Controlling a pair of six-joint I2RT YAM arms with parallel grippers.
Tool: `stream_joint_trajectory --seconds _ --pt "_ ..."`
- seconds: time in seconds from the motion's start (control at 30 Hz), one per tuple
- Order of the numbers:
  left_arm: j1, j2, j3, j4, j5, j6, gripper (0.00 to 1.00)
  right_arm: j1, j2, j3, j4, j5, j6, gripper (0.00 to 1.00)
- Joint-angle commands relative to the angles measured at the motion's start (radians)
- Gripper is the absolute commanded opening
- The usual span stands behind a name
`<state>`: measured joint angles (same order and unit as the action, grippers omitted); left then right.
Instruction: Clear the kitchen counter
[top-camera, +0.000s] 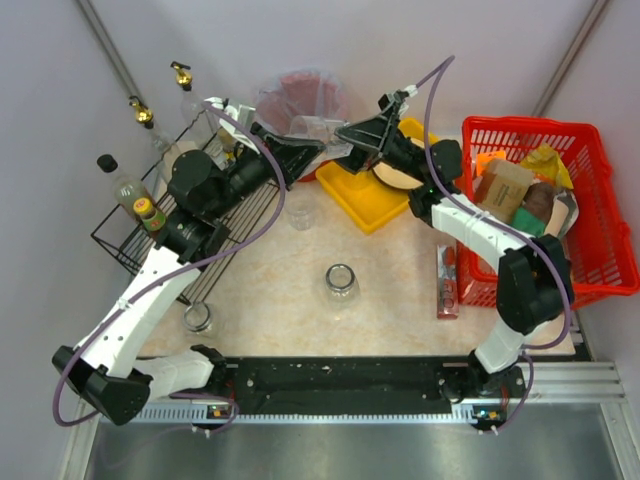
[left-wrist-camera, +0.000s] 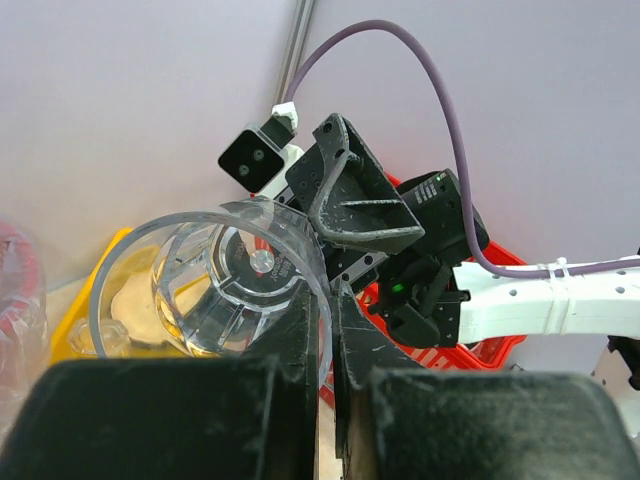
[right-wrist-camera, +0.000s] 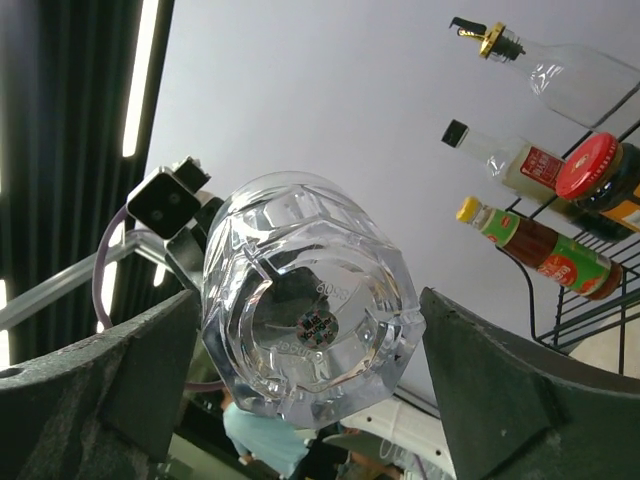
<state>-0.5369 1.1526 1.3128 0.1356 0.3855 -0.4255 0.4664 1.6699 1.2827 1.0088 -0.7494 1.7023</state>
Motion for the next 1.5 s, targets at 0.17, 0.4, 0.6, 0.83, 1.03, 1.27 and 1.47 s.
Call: stream_joint_trajectory --seconds 0.17,0.4,0.6,0.83,1.03,1.27,1.47 --pt "-0.003 -0.045 0.046 0.038 -0.007 0.011 0.00 -0.006 0.013 0.024 0.152 -0.033 0.074 0.48" --pt "-0.002 -0.059 0.014 0.007 -0.033 0.033 0.41 -0.006 0.019 0.027 0.093 -0.053 0.028 0.00" --pt "-0.003 -0.116 -0.082 -0.045 -0.151 0.119 0.98 -0.057 -0.018 0.007 -0.070 -0.082 -0.140 0.00" --pt "0.000 -0.123 -0.176 -0.180 -0.375 0.128 0.98 -0.121 -0.076 0.058 -0.625 -0.021 -0.647 0.00" --pt "0.006 -0.119 -0.241 -0.157 -0.349 0.097 0.98 -0.109 -0.110 0.133 -1.084 0.372 -1.105 0.00" --pt "0.008 -0.059 -0.242 -0.156 -0.318 0.082 0.98 -0.060 -0.029 0.156 -1.162 0.671 -1.325 0.00" --pt "0.006 -0.021 -0.224 -0.162 -0.295 0.076 0.98 0.023 0.094 0.228 -1.184 0.872 -1.451 0.00"
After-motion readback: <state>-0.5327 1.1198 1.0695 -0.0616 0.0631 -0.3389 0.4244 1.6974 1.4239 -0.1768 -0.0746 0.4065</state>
